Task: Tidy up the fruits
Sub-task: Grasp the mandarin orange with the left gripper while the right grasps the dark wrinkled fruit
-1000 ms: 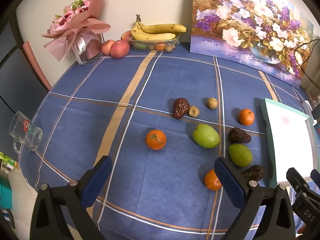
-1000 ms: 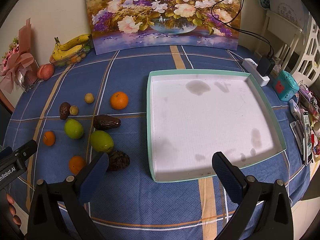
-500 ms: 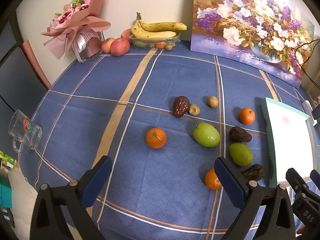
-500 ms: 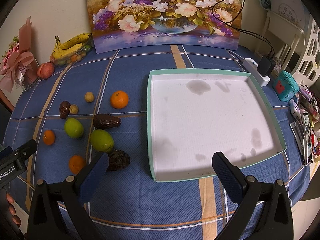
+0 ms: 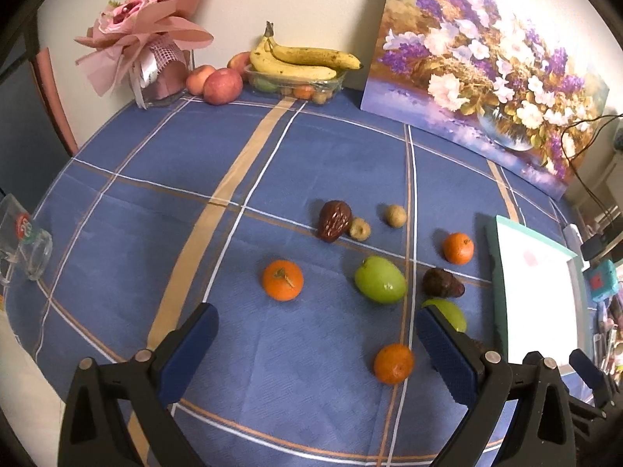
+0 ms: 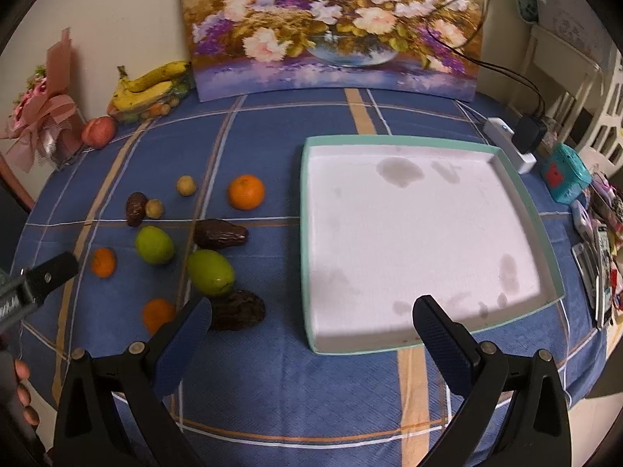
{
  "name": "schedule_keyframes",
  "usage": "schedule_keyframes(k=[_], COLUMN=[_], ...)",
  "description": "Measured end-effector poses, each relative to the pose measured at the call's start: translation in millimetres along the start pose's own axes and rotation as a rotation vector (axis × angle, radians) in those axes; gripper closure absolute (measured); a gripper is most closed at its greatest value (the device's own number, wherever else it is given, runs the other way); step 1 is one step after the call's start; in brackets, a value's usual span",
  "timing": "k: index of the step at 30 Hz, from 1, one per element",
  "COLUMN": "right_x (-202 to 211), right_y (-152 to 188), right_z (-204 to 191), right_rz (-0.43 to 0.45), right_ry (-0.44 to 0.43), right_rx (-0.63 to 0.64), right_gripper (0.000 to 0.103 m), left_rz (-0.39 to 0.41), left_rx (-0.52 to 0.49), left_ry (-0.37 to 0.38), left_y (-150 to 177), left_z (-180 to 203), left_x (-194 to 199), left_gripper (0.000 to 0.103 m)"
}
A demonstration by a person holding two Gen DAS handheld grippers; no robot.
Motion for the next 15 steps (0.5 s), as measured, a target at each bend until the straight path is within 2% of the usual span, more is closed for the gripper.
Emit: schedule_keyframes(k=[3, 8, 10, 13, 15], right_x=[4.0, 4.7, 1.7, -4.5, -9.3], right_y=[-3.0, -7.7, -9.2, -10.6, -13.1], right_z=[-8.6, -20.1, -21.9, -25.9, -27.0], right_rz=[0.019, 0.031, 0.021, -0.004, -0.019], right_ry=[-0.036, -0.077, -0.091, -0.115, -0.119], right_rx=[0.015, 0.031, 0.029, 0.028, 0.021], right_gripper=[0.000, 0.001, 0.001, 0.010, 0.010], left_rz=[0.001, 0.039, 0.057, 0.086, 0.120], left_rx=[-0.003, 0.012, 0.027, 0.067, 0.093], left_ry=[0.011, 0.071, 0.063, 0.057, 0.099], left_y=[-4.5, -16.0, -20.1, -26.7, -32.6], left_z=[-0.9, -6.3, -11.7, -23.7, -28.5], left_x=[-3.6, -4.3, -3.5, -3.2, -1.4], left_gripper=[0.000, 0.000, 0.000, 0.000, 0.000])
Point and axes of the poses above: each gripper's, at about its wrist camera, not at the fingertips, and x roughly against the way its jaws point, z to its right, y to its underside, the point moved 3 cm from there along -x, roughly the way its jaws point, and after that the axes turned 13 degrees about -x, right-handed, at the moved point
